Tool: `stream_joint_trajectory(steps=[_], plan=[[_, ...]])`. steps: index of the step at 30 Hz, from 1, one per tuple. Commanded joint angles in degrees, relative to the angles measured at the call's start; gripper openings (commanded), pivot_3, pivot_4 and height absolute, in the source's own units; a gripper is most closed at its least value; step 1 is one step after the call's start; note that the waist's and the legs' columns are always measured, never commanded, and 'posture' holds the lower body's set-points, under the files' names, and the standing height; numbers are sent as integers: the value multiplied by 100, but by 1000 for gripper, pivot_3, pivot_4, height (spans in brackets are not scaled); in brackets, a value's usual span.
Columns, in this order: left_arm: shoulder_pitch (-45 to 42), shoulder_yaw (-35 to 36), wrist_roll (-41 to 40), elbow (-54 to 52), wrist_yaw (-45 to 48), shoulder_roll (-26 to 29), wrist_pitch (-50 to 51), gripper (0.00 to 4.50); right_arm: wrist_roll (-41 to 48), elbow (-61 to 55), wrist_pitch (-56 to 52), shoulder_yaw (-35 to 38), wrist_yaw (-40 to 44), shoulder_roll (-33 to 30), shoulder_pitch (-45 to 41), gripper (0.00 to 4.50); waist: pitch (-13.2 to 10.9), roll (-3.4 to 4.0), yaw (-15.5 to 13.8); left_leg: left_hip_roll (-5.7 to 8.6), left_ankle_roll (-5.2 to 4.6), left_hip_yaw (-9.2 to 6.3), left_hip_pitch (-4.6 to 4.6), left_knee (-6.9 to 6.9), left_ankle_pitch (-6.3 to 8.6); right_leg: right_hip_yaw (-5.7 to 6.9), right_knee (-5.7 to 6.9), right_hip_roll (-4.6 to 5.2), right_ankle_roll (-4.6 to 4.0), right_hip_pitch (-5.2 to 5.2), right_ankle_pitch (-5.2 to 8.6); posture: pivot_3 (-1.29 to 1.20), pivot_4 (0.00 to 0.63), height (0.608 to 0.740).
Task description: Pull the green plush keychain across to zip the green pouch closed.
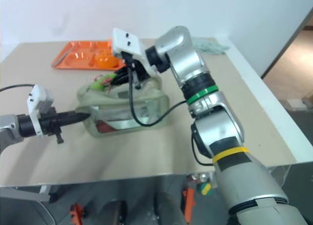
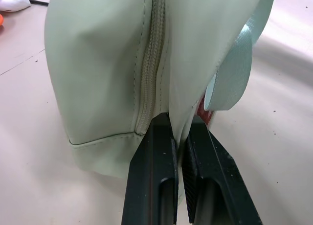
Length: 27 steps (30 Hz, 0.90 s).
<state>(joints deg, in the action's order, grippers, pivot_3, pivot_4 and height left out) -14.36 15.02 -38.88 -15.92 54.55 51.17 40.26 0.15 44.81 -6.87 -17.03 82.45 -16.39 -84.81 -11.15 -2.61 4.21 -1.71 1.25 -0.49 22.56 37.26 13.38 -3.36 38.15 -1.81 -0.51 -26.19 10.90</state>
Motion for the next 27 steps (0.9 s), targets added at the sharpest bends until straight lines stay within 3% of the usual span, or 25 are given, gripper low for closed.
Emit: stream_joint_trajectory(steps=[1, 9, 15, 21, 27], plan=[[0, -57, 20, 6, 73, 38, -5, 0, -126, 160, 467, 163, -19, -351, -471, 12, 0, 0, 2, 0, 0, 1, 0, -1, 0, -1, 0, 0, 0, 0, 0, 0, 150, 740], [-51, -133, 36, 73, 102, 10, -37, 0, -558, 726, 1429, 82, -59, -1074, -775, 12, 0, 0, 1, 0, 0, 1, 1, -1, 0, -1, 0, 0, 0, -1, 1, 0, 150, 740], [-24, -125, 22, 62, 98, -8, -25, 0, -1090, 370, 2430, -132, -137, -1885, -389, 12, -1, 1, -12, 2, 0, 1, 3, -3, 0, -2, -1, 3, 3, -3, 3, 0, 150, 740], [-104, -183, 63, 182, 175, 24, -56, 0, -659, -37, 1911, 81, 223, -2046, -287, 12, -3, 5, 46, 3, 0, 27, -14, -11, 1, -22, 0, 10, 4, -2, 5, 0, 150, 740], [-295, -288, 139, 292, 254, 7, -70, 0, -896, 139, 1897, 33, -139, -2114, -143, 12, -5, 9, 21, 1, -3, 14, -20, -16, -6, -14, 5, -5, -7, 0, -4, 0, 150, 740]])
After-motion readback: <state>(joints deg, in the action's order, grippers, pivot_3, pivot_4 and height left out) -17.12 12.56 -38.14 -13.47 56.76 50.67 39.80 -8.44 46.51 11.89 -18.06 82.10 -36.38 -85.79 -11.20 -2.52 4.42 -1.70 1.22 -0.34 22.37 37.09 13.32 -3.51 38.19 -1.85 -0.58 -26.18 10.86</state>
